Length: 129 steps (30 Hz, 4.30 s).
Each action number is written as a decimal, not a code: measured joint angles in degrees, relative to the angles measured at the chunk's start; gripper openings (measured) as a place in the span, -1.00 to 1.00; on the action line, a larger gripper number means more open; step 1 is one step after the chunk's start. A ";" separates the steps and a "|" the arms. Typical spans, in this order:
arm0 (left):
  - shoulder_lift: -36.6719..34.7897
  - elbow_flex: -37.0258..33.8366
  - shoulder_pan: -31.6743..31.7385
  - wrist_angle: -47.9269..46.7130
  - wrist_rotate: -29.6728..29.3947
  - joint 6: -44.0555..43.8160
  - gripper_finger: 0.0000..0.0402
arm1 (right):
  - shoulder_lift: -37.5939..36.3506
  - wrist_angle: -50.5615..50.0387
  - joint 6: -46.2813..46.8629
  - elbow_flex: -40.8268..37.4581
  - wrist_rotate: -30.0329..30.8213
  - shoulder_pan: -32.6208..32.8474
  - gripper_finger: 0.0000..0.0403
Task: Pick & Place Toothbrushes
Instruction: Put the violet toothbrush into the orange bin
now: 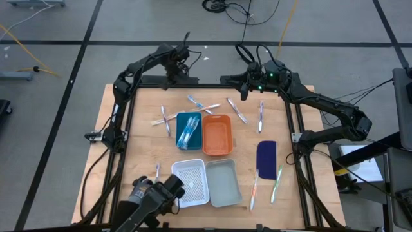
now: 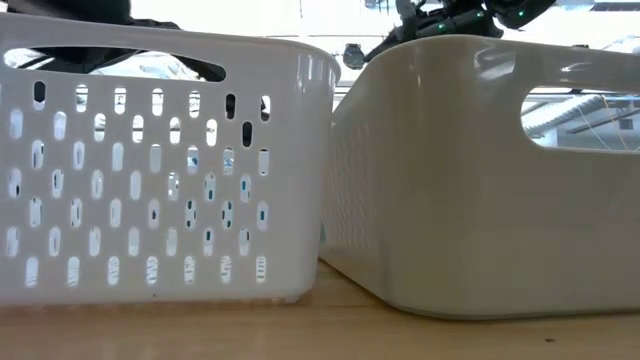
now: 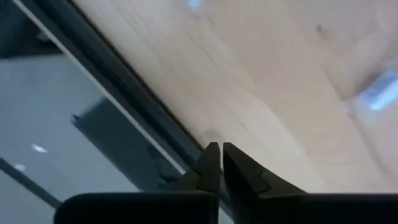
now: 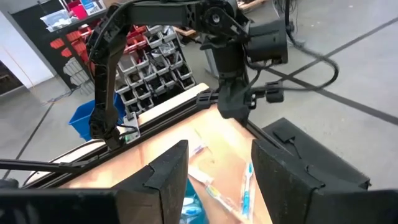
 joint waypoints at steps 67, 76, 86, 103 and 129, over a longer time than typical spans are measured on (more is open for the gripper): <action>-24.37 -0.25 -4.05 9.34 42.54 -52.57 -0.98 | 33.92 -35.04 -16.20 24.29 -6.32 -3.17 -0.16; -27.45 -0.25 -3.26 8.25 50.01 -50.33 -0.99 | 40.14 -37.64 -21.18 29.18 -6.16 -2.99 -0.16; -27.23 -4.43 -2.95 9.53 50.82 -51.48 -0.99 | 43.78 -41.54 -23.65 29.94 -4.21 -2.12 -0.16; -27.28 -8.58 -3.29 13.07 50.81 -54.31 -0.98 | 43.65 -42.08 -43.53 29.92 4.54 0.13 -0.10; -27.28 -8.62 -7.14 16.67 50.77 -58.31 -0.97 | 45.48 -41.19 -44.57 26.84 5.69 -0.74 0.09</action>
